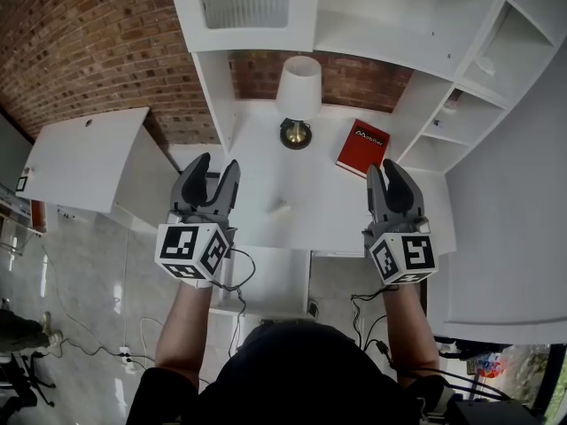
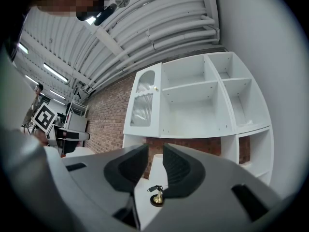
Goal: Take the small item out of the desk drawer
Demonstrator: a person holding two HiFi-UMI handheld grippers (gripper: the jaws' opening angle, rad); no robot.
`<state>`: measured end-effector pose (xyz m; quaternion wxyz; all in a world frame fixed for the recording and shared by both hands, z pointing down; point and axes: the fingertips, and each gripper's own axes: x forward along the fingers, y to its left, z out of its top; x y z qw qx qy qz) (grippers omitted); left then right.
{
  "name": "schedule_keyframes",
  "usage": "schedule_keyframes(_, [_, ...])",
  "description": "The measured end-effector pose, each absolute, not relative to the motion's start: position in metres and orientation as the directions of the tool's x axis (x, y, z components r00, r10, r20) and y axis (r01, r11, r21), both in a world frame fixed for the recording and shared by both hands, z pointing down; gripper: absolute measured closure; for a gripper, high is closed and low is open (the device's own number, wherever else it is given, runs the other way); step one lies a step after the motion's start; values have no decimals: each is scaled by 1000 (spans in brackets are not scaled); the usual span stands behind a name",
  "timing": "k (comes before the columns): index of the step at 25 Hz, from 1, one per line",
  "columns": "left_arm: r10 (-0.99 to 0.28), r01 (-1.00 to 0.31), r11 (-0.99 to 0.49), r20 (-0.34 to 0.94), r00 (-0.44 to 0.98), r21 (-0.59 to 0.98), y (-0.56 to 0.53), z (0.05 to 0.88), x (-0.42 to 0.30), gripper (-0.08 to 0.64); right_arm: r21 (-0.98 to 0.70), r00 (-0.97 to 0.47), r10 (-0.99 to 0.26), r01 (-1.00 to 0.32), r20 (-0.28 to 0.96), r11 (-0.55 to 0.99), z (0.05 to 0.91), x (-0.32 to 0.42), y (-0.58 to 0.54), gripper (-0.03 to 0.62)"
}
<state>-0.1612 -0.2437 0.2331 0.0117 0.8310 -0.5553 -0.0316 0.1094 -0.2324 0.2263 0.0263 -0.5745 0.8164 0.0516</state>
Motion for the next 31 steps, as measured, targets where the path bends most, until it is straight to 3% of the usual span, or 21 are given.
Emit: schedule_keyframes(31, [-899,-898,-438,-23,438,49,-228,240,-177,345,44,-325,-941,-946,-95,322,228,83,-210,526])
